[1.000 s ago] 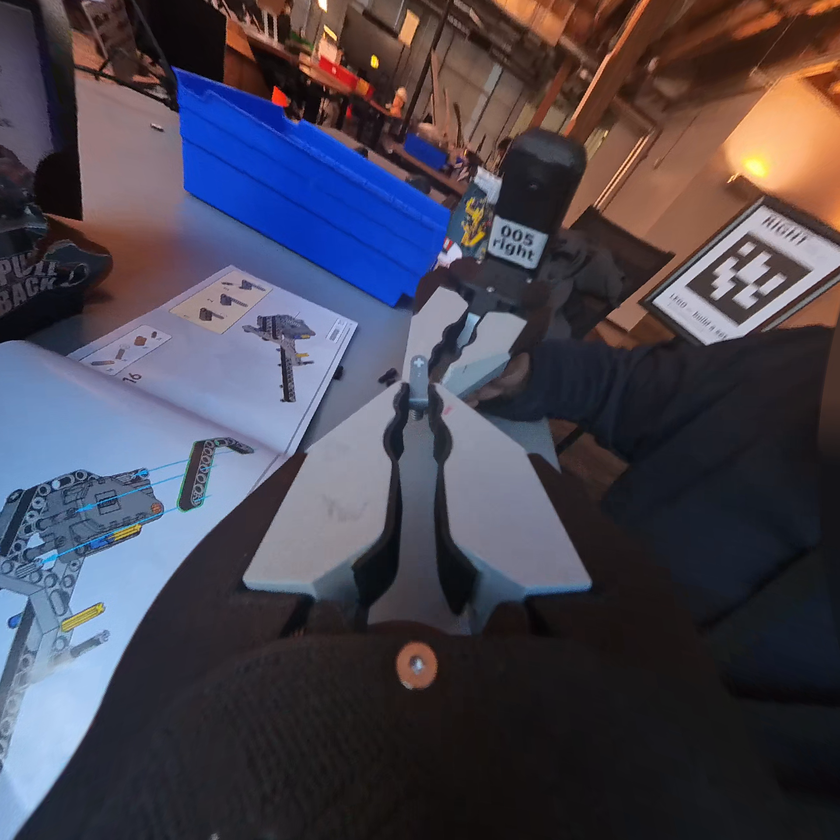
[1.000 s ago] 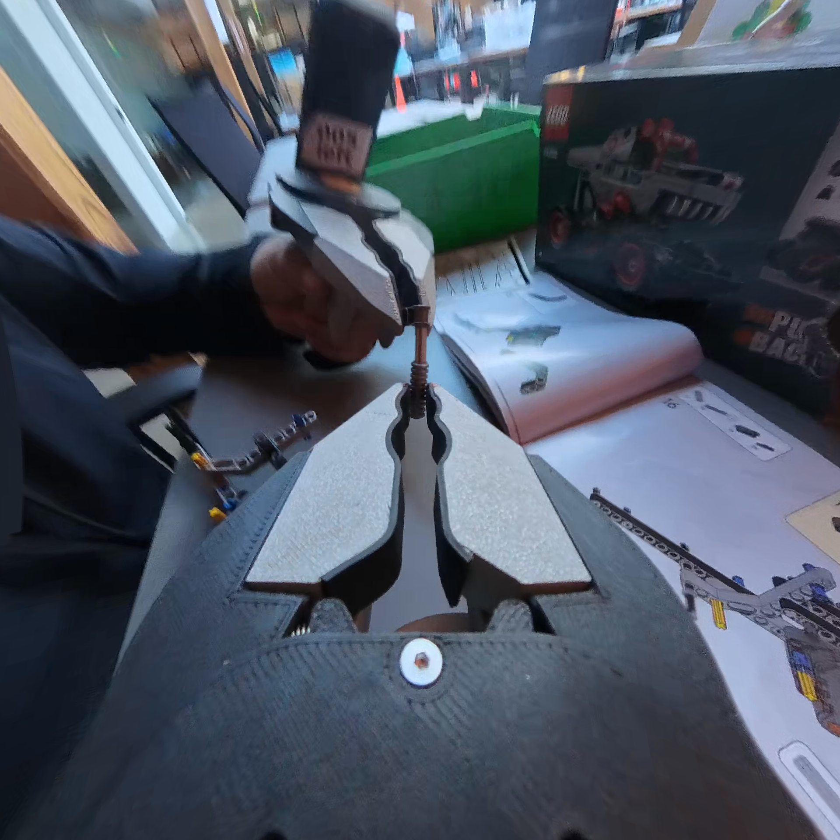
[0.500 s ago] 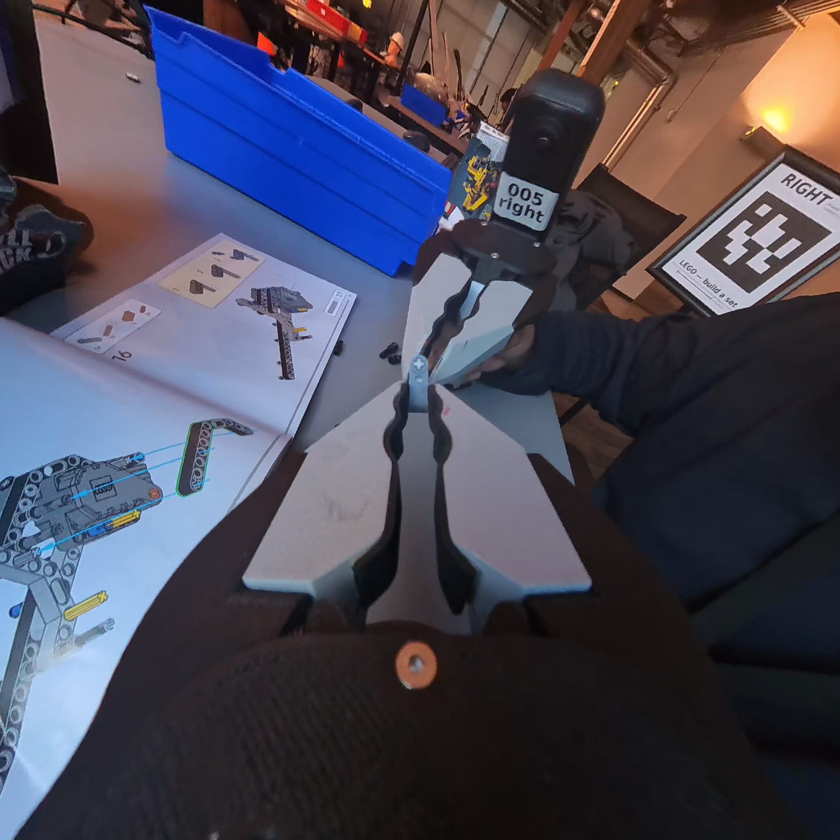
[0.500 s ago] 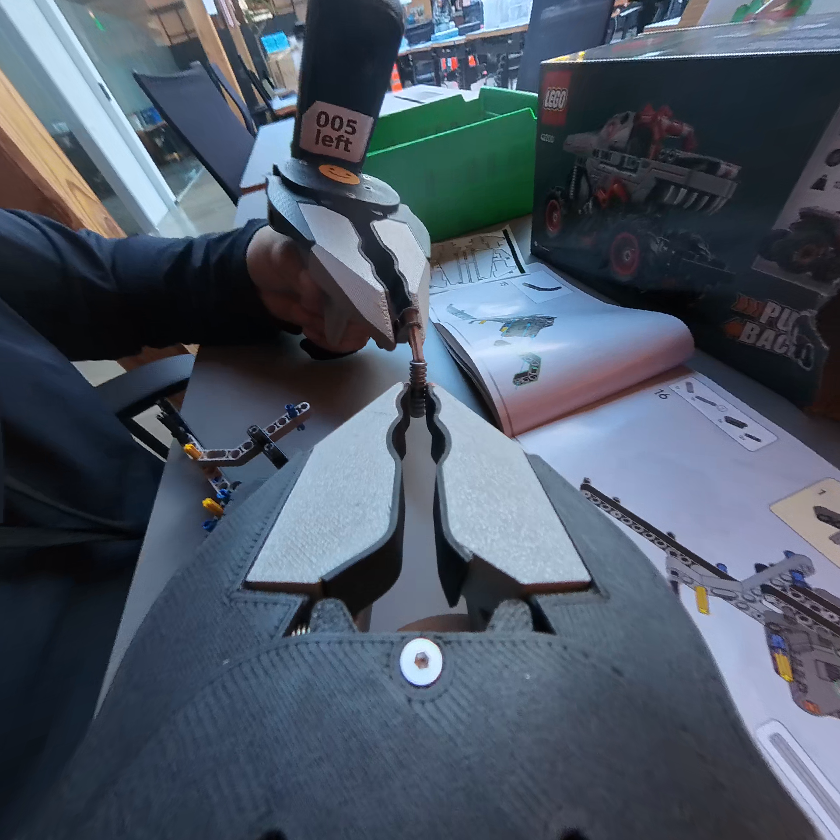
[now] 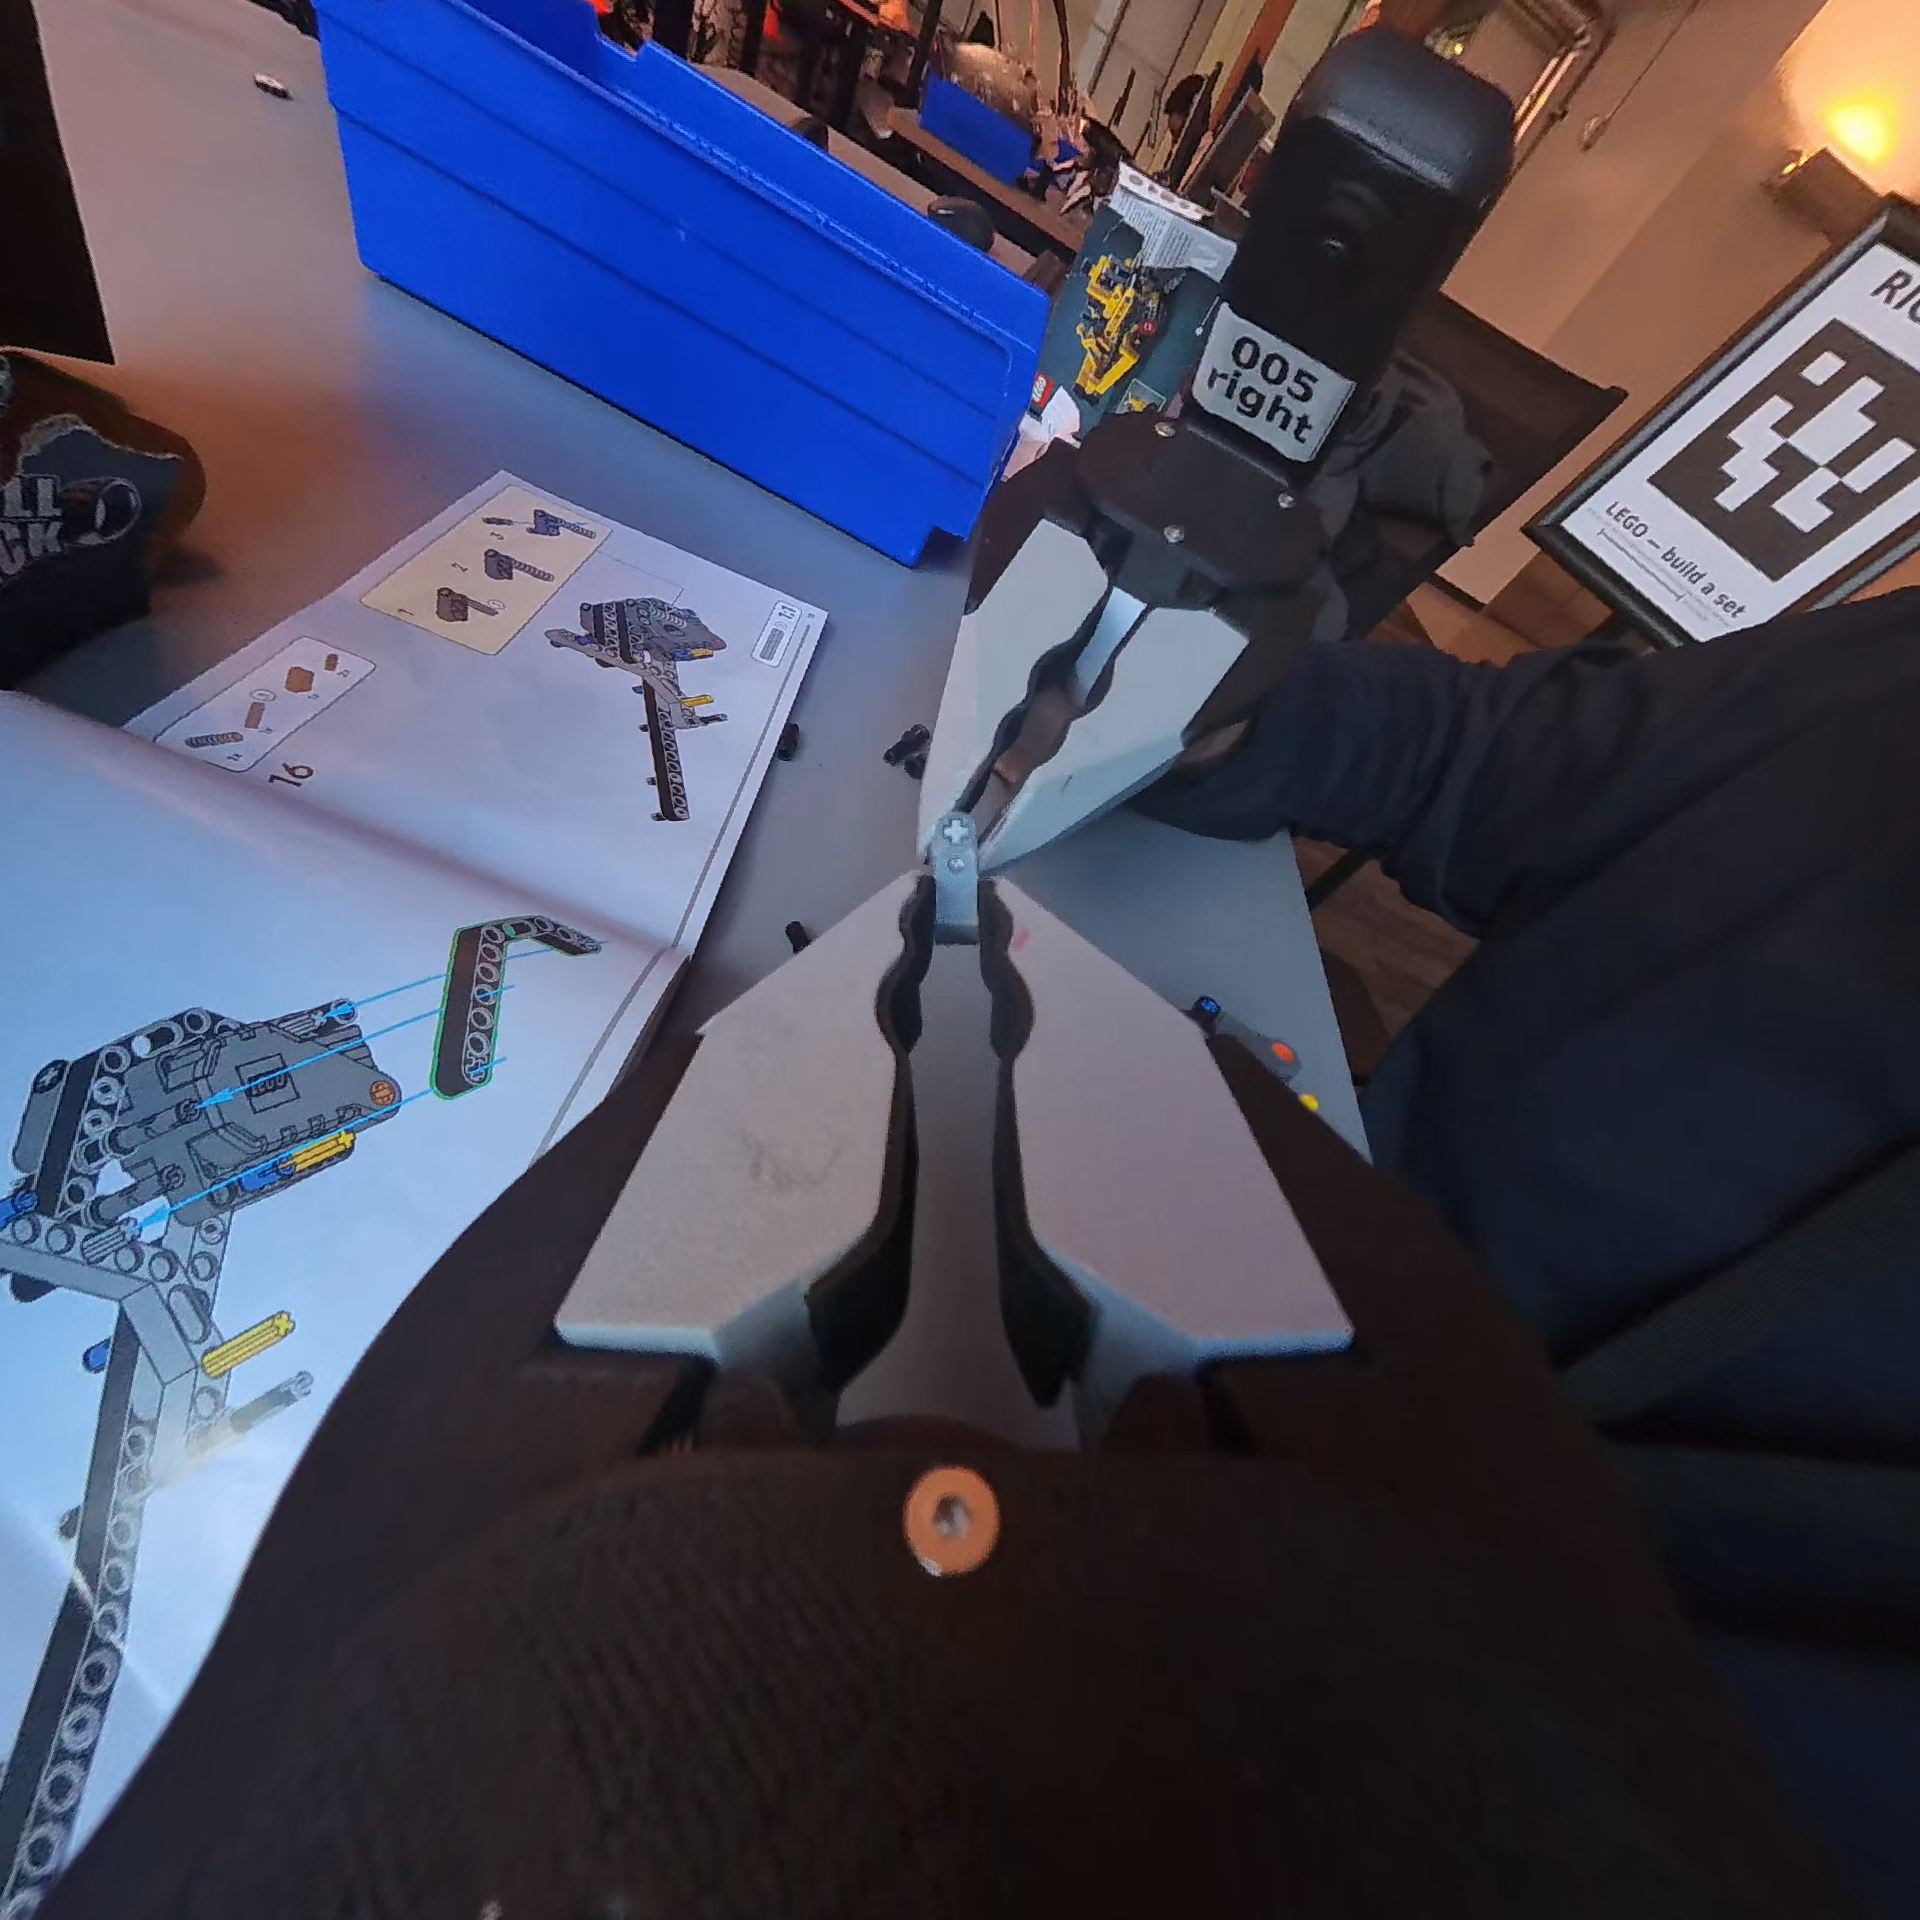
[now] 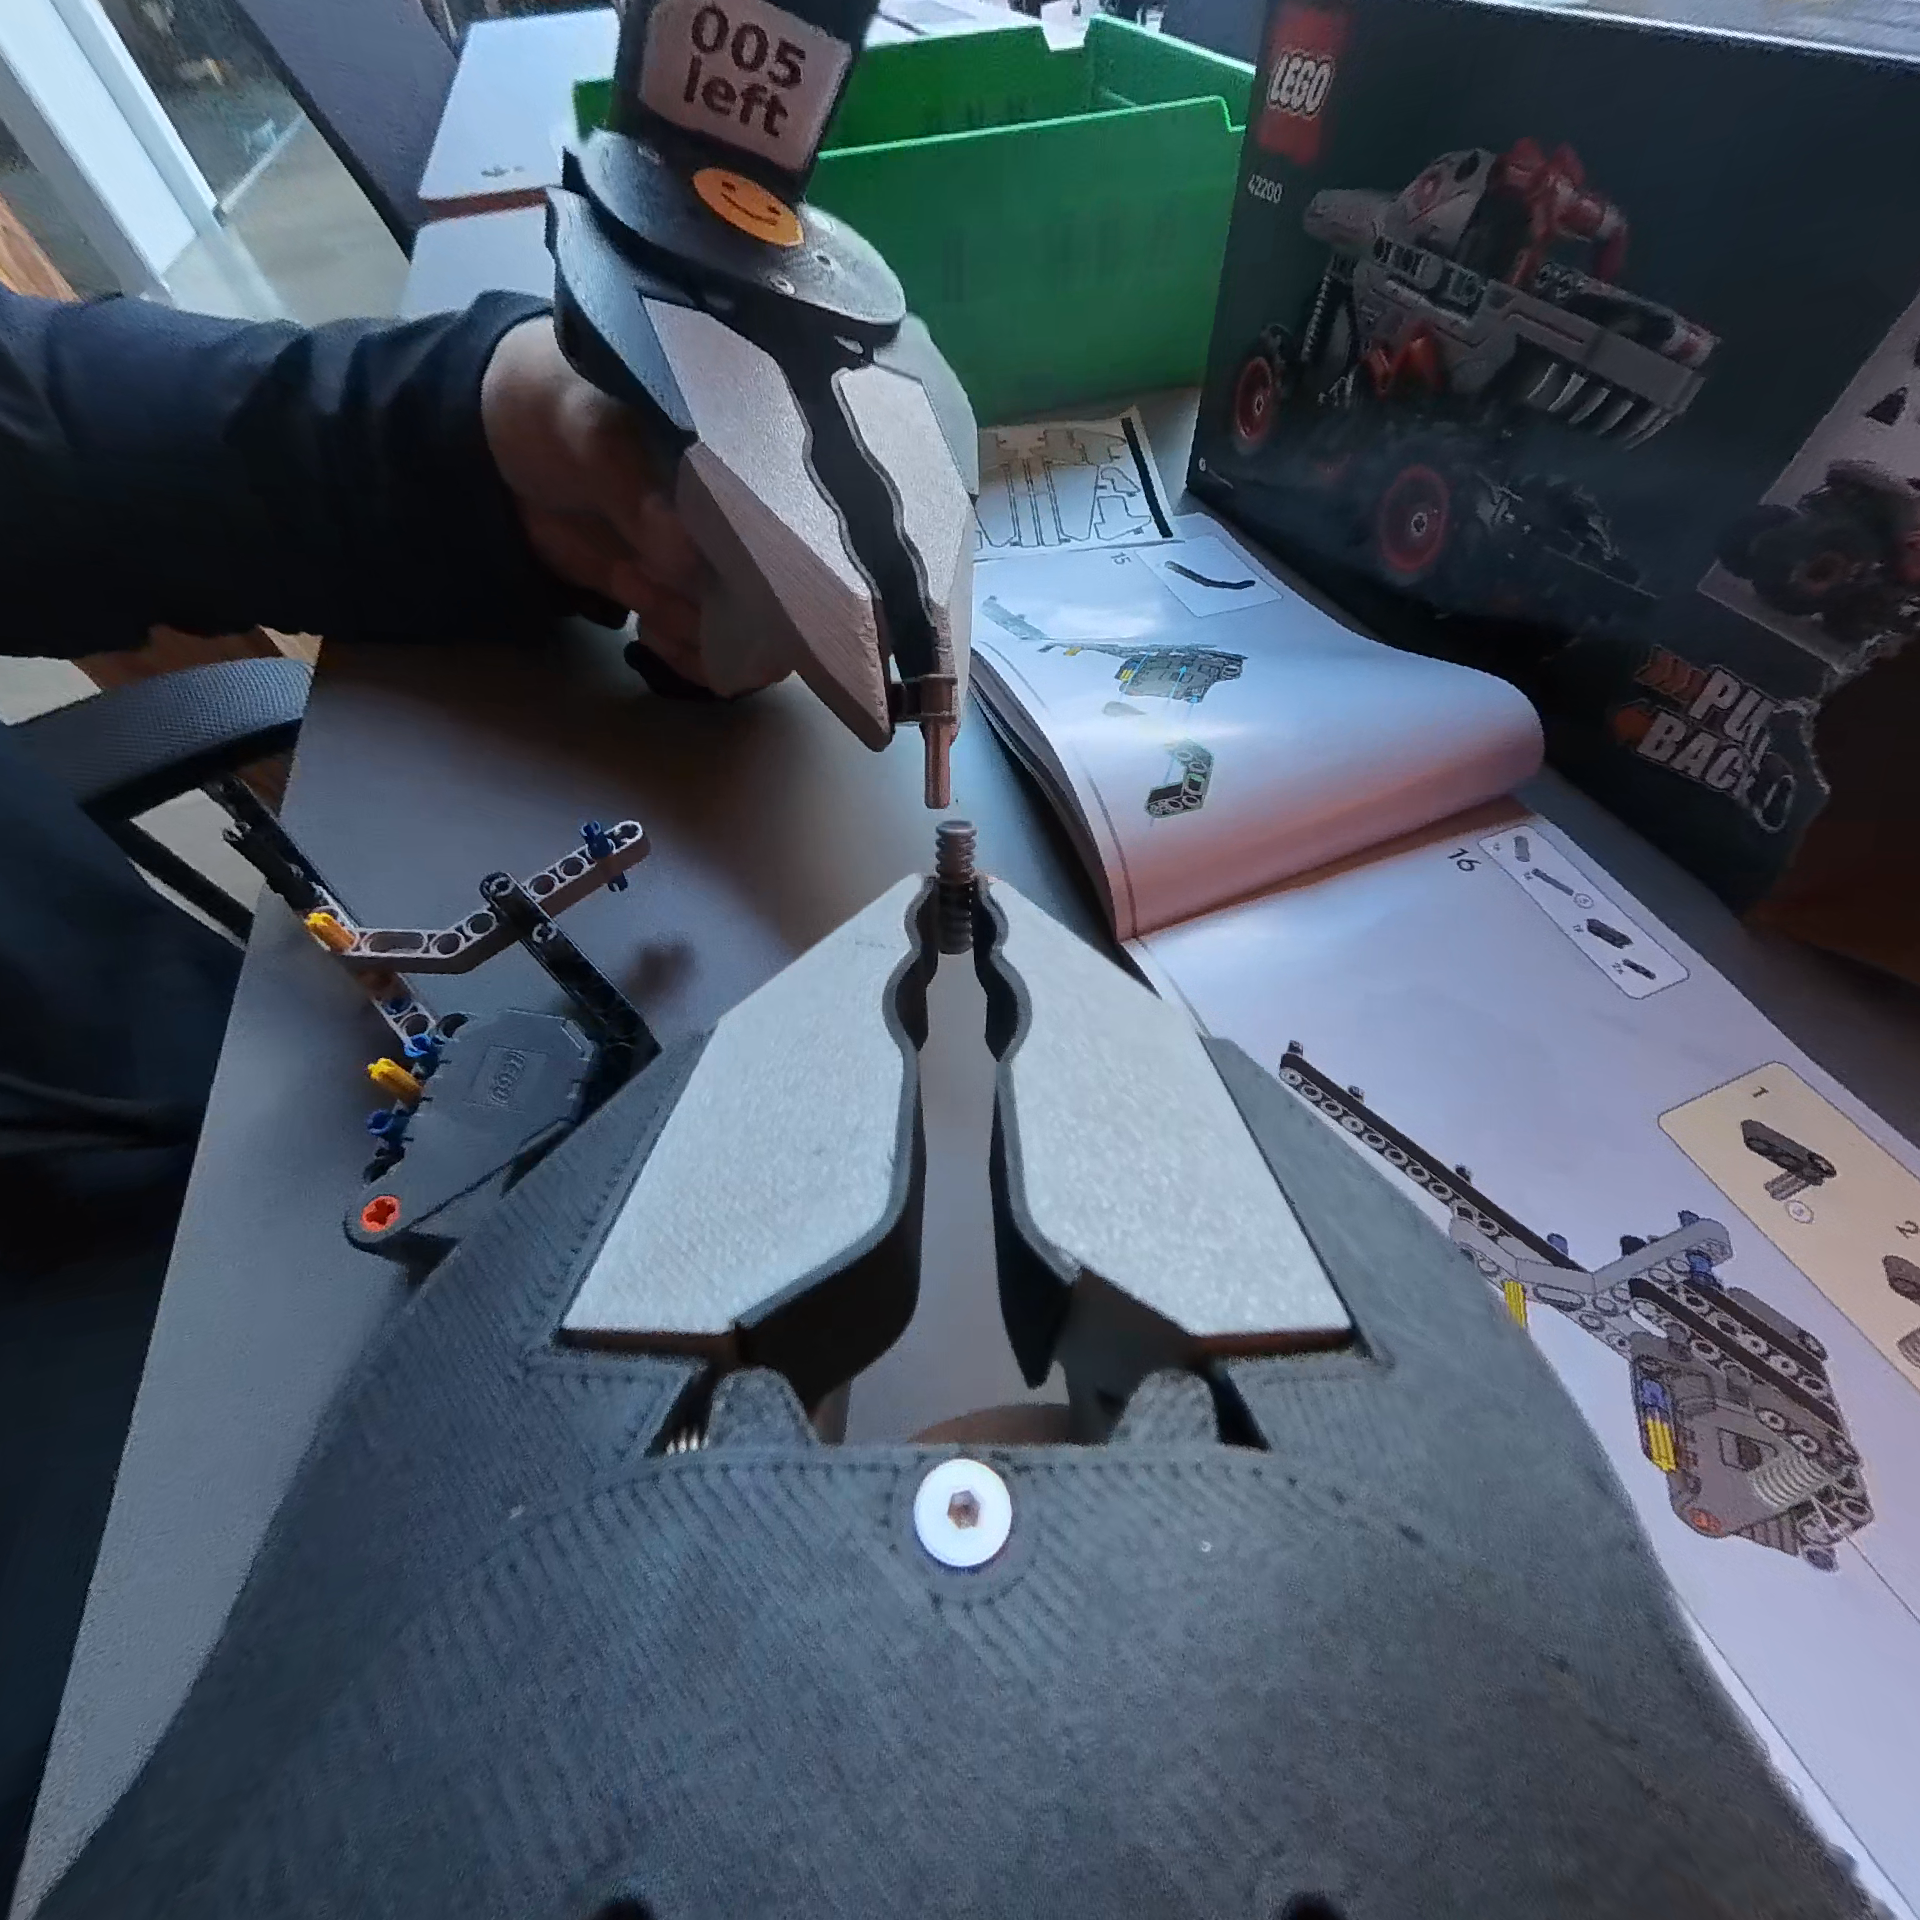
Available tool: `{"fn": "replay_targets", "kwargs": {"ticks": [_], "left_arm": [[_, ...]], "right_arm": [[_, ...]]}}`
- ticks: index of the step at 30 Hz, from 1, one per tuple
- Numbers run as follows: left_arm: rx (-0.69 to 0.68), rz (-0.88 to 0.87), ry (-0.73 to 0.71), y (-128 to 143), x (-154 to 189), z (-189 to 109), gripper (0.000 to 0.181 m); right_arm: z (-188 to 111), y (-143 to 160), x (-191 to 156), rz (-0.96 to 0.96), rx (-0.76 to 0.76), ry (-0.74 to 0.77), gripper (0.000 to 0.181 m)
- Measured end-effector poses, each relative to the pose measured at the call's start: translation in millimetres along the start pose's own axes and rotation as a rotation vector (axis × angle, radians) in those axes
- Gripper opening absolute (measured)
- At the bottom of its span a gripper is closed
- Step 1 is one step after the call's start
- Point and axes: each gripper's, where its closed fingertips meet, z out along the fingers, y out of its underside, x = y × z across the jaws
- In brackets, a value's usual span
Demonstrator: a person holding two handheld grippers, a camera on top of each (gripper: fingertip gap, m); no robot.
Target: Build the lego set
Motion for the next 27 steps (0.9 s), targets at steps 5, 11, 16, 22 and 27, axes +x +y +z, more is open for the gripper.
{"fn": "replay_targets", "kwargs": {"ticks": [5, 11, 16, 22, 27], "left_arm": [[-0.015, 0.033, -0.028, 2, -2, 1, 0.006], [-0.062, 0.049, -0.039, 12, -3, 8, 0.006], [-0.078, 0.065, -0.060, 14, -6, 8, 0.006], [-0.069, 0.064, -0.054, 13, -5, 8, 0.006], [-0.039, 0.065, -0.018, 9, 4, 10, 0.006]], "right_arm": [[2, 18, 4, -0.069, -0.123, 0.037, 0.003], [10, 49, 5, -0.307, -0.333, 0.133, 0.003], [11, 53, 5, -0.352, -0.356, 0.145, 0.004], [7, 48, 6, -0.296, -0.318, 0.127, 0.004], [3, 33, 0, -0.151, -0.217, 0.035, 0.006]]}}
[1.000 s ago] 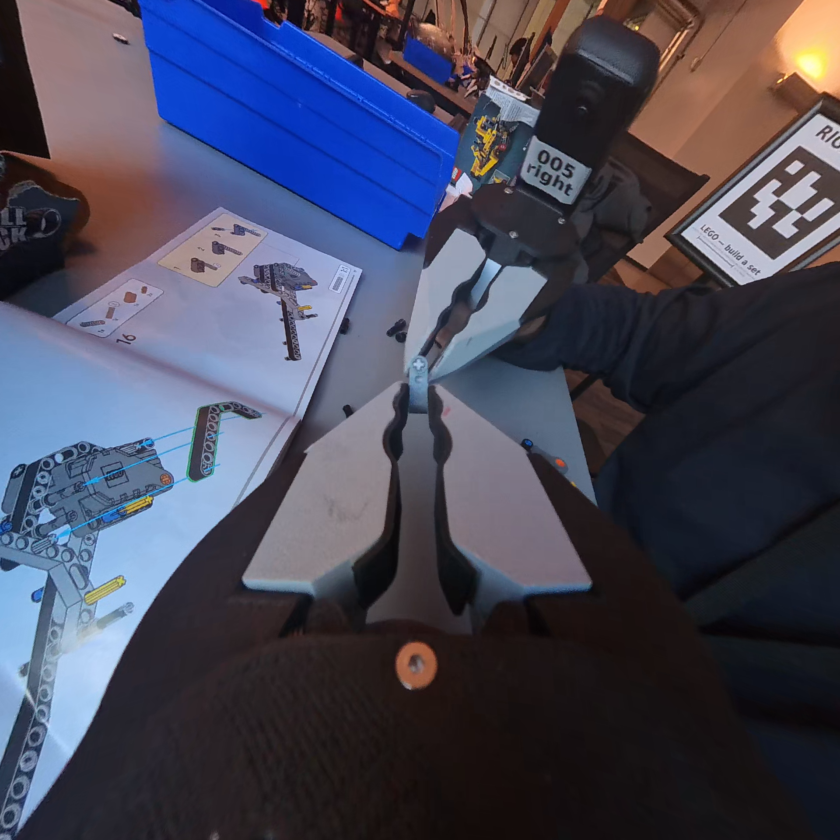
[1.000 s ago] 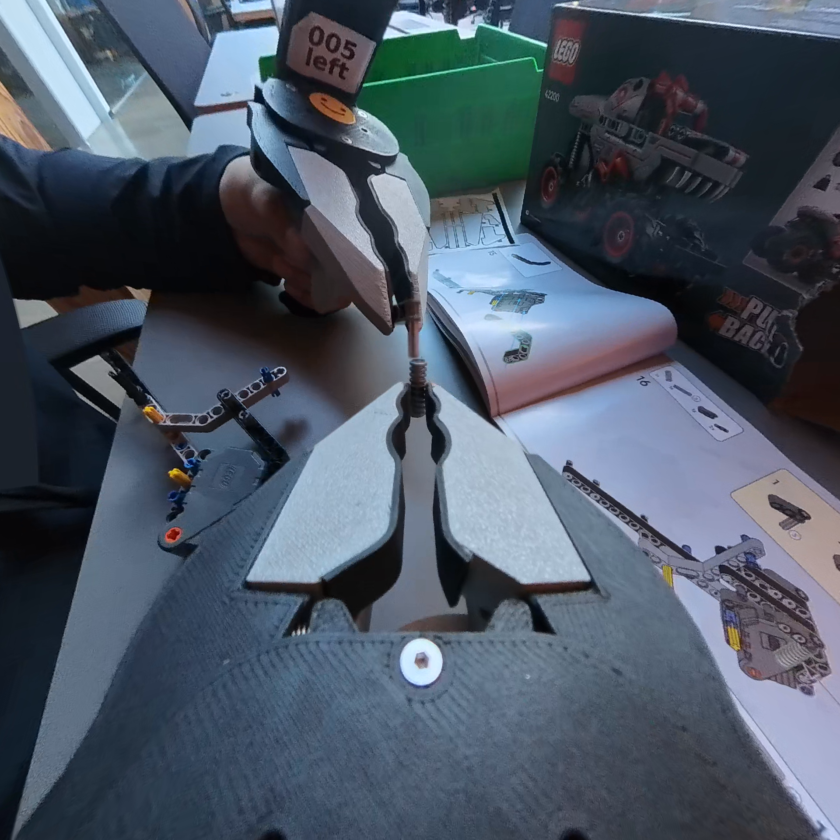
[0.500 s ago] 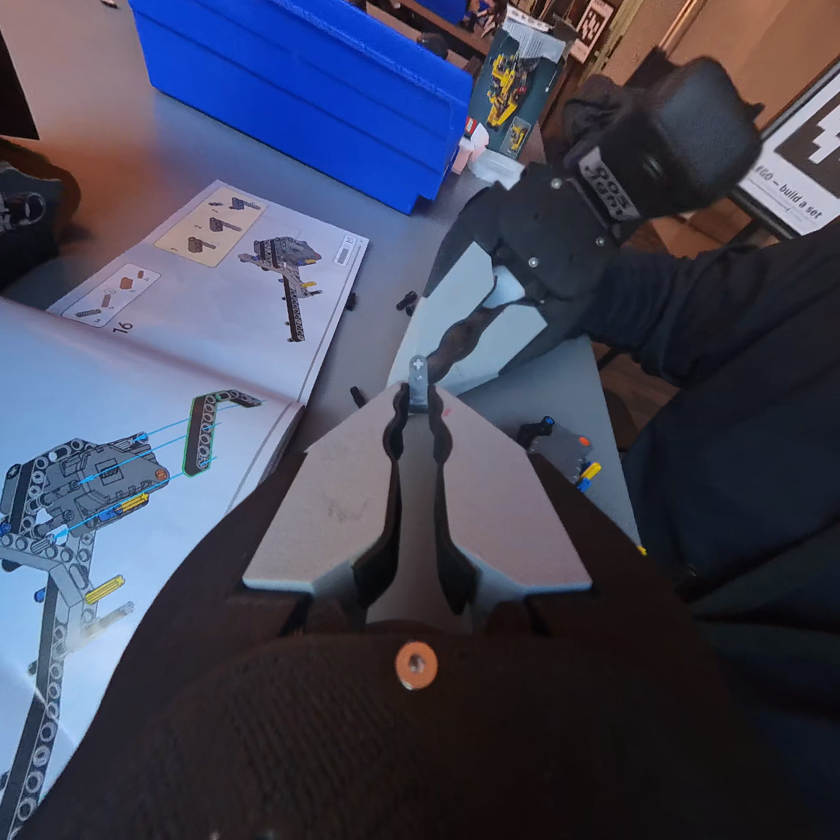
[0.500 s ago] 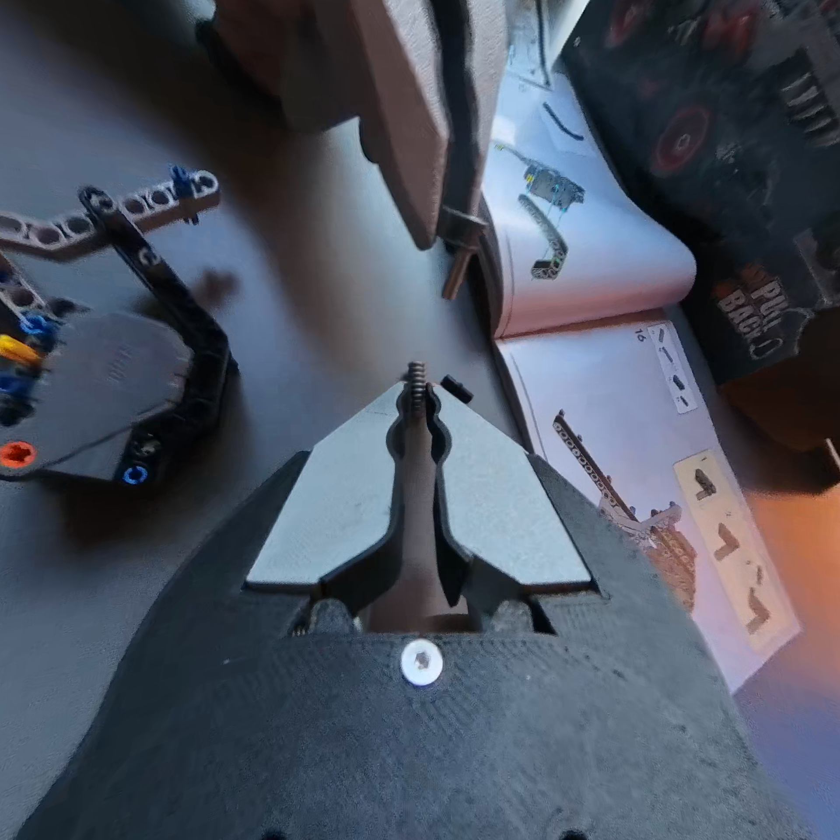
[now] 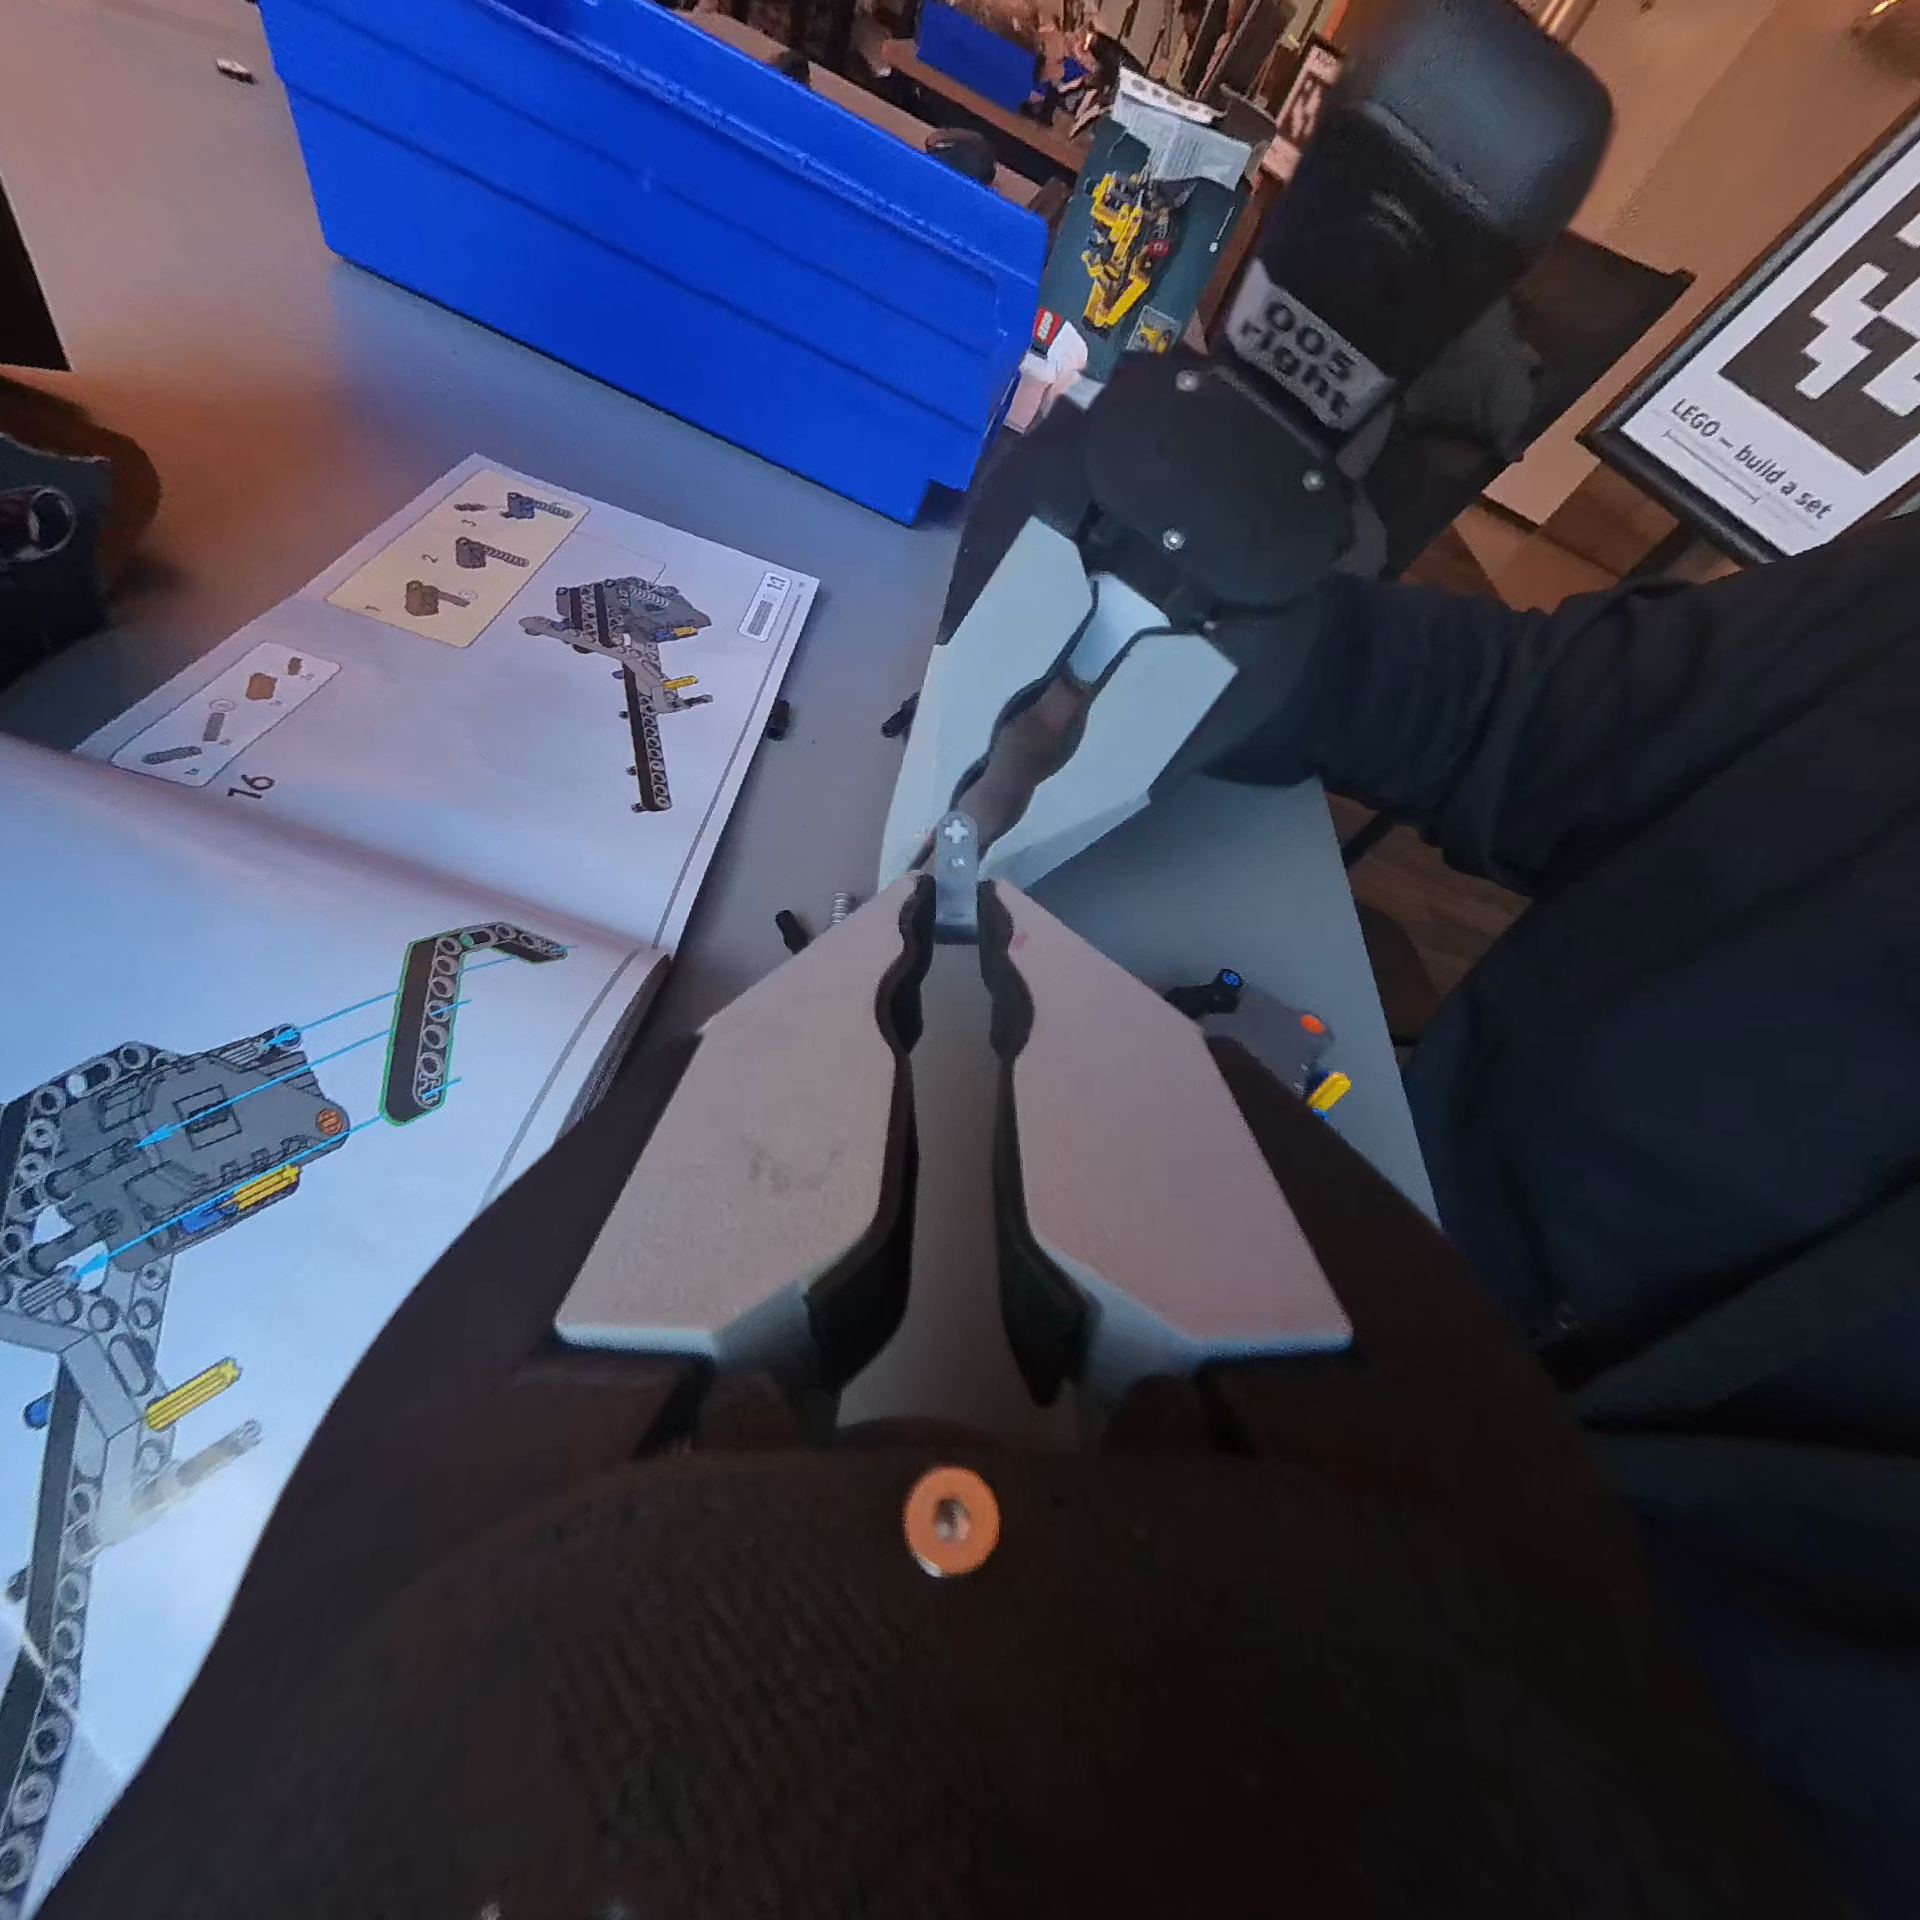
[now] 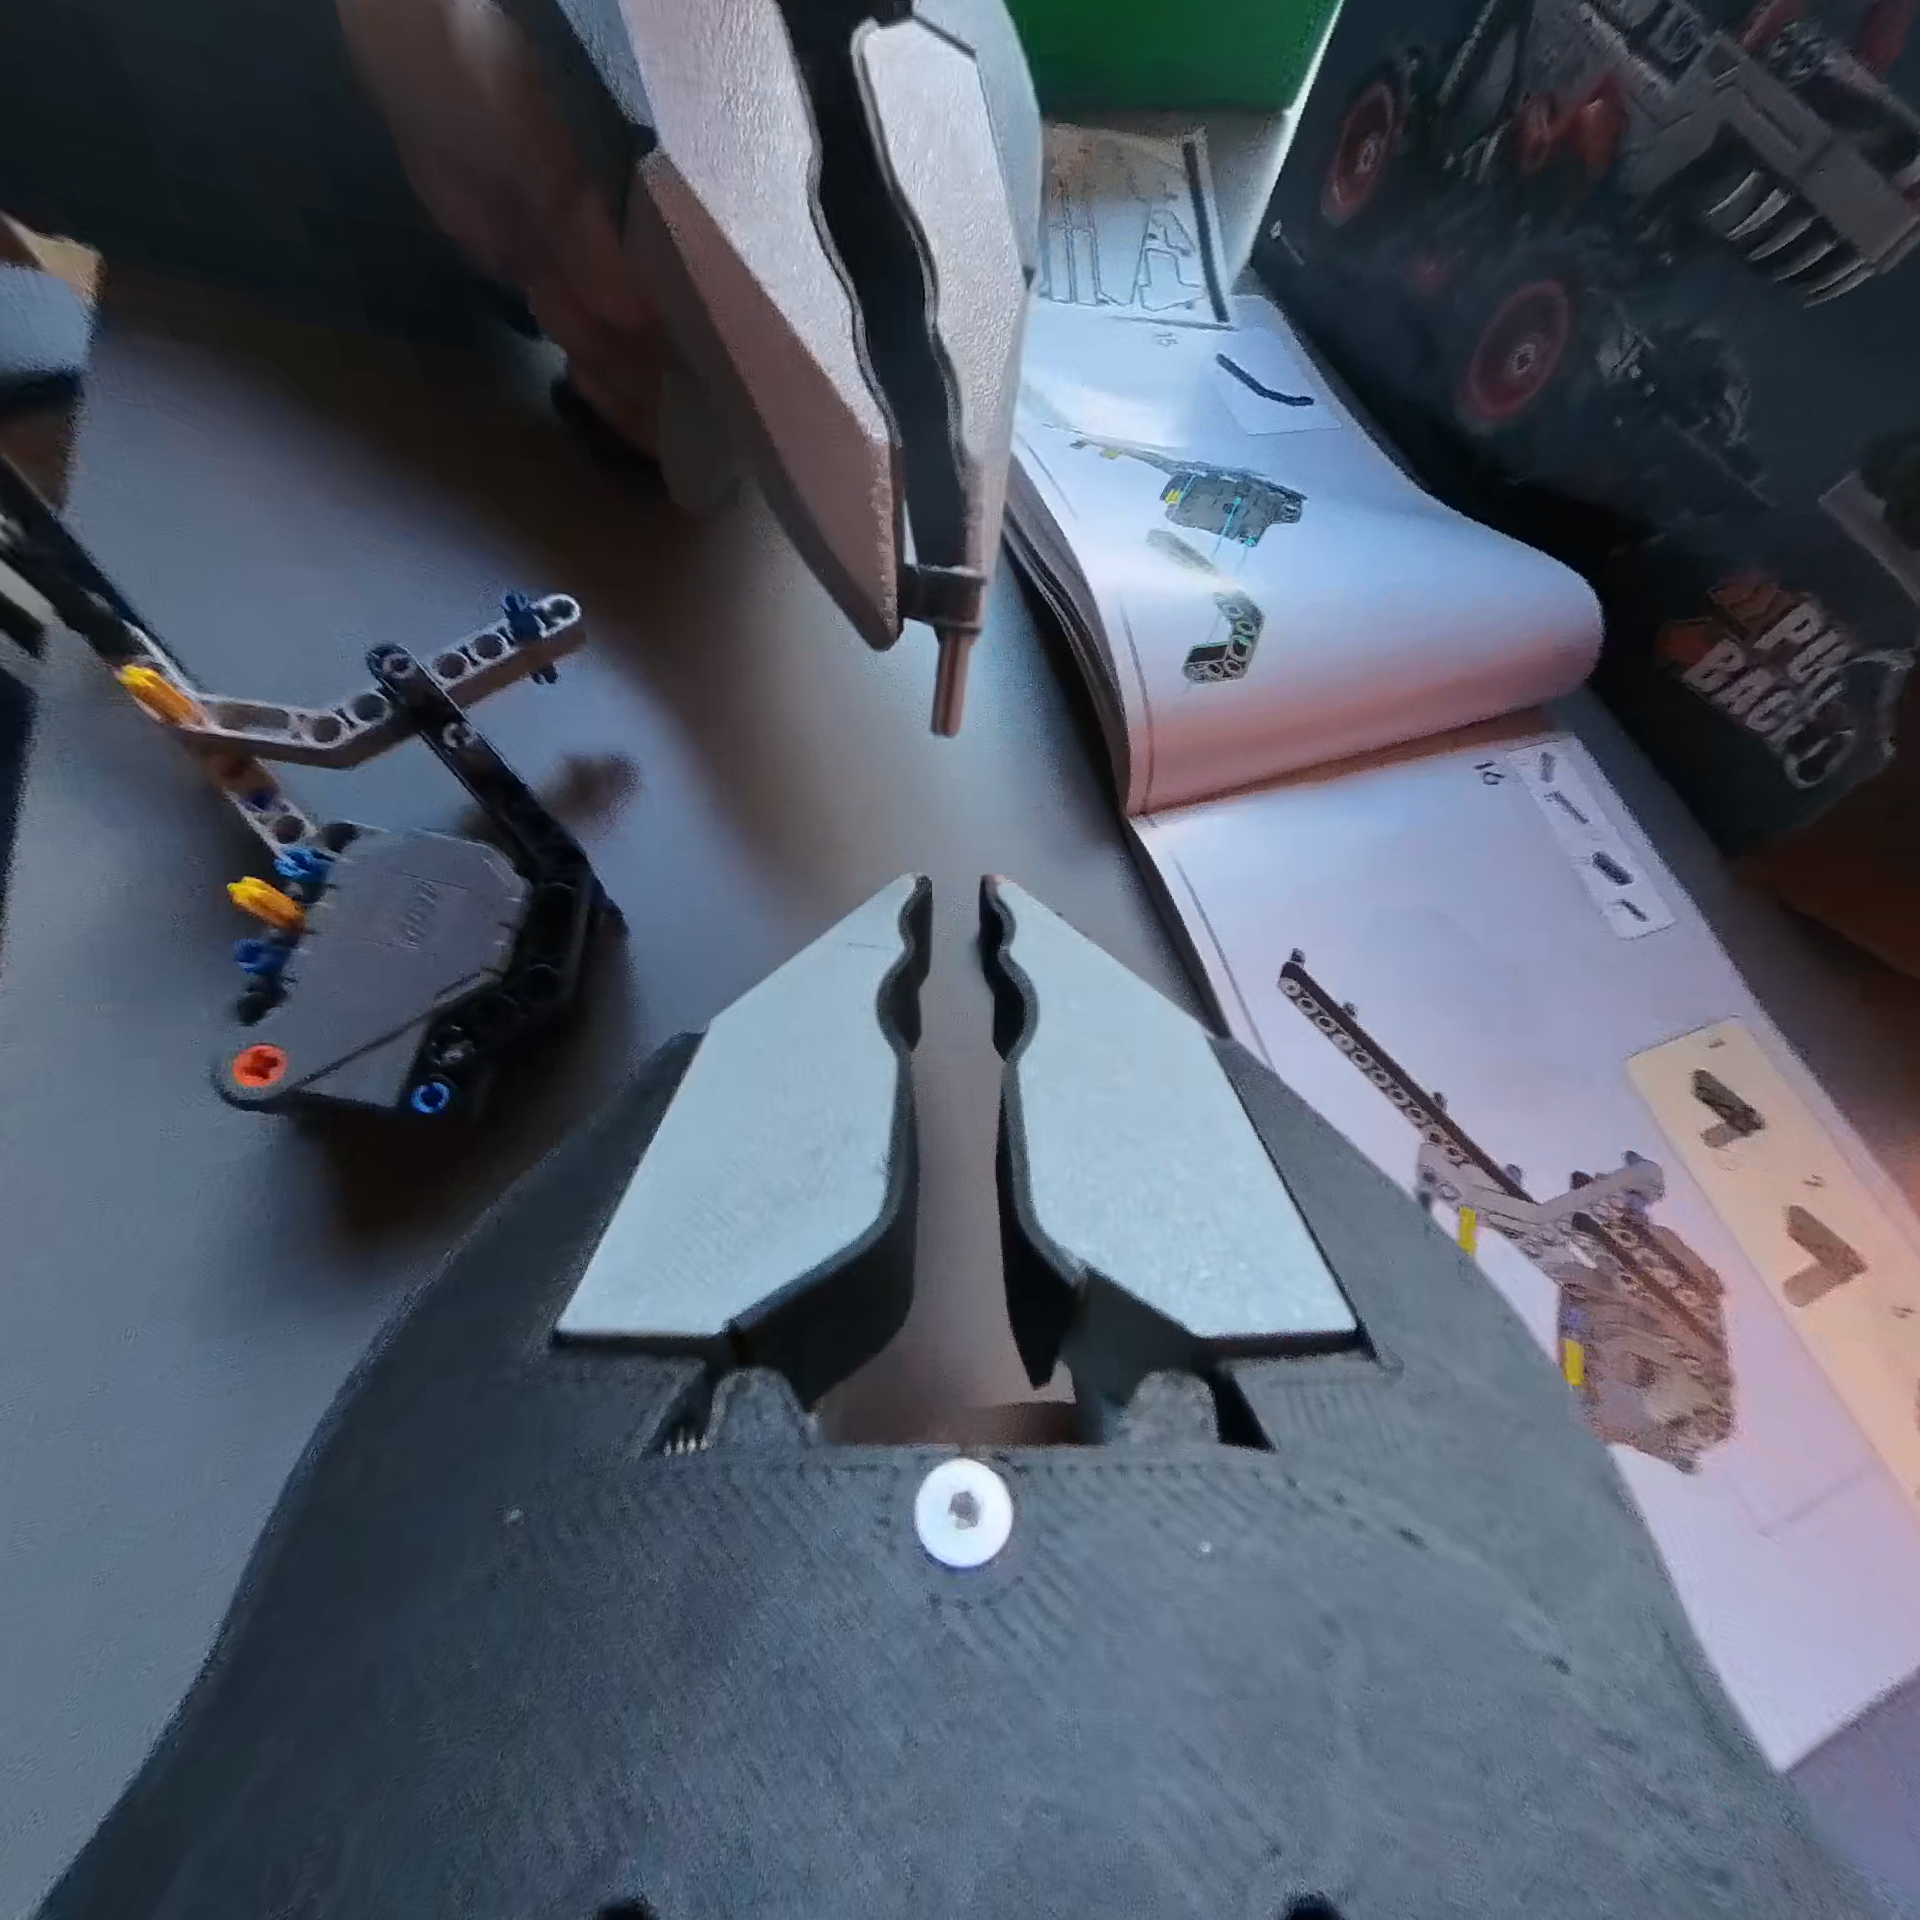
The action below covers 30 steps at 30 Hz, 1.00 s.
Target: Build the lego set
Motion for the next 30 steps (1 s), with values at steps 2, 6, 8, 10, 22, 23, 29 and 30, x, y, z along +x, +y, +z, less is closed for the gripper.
{"fn": "replay_targets", "kwargs": {"ticks": [2, 6, 8, 10, 22, 23, 29, 30], "left_arm": [[-0.004, 0.005, -0.001, 1, 1, 1, 0.006], [0.003, 0.005, -0.002, 0, 1, 0, 0.006], [0.011, 0.001, 0.006, -2, 3, 1, 0.006], [0.014, -0.005, 0.018, -2, 6, 3, 0.006], [0.004, -0.015, 0.013, -2, 4, 3, 0.013], [0.011, -0.016, 0.013, -3, 4, 2, 0.013], [-0.004, -0.009, 0.027, -1, 7, 4, 0.010], [-0.008, -0.001, 0.022, 0, 7, 4, 0.007]], "right_arm": [[-1, -2, 1, 0.023, 0.012, -0.008, 0.009], [-8, -19, -2, 0.062, 0.118, -0.043, 0.014], [-12, -30, -3, 0.076, 0.179, -0.055, 0.014], [-14, -34, -3, 0.071, 0.206, -0.050, 0.008], [-14, -31, -6, 0.006, 0.177, -0.029, 0.002], [-14, -31, -6, 0.005, 0.174, -0.031, 0.002], [-8, -25, -9, -0.036, 0.129, -0.015, 0.002], [-8, -25, -9, -0.039, 0.128, -0.016, 0.002]]}}
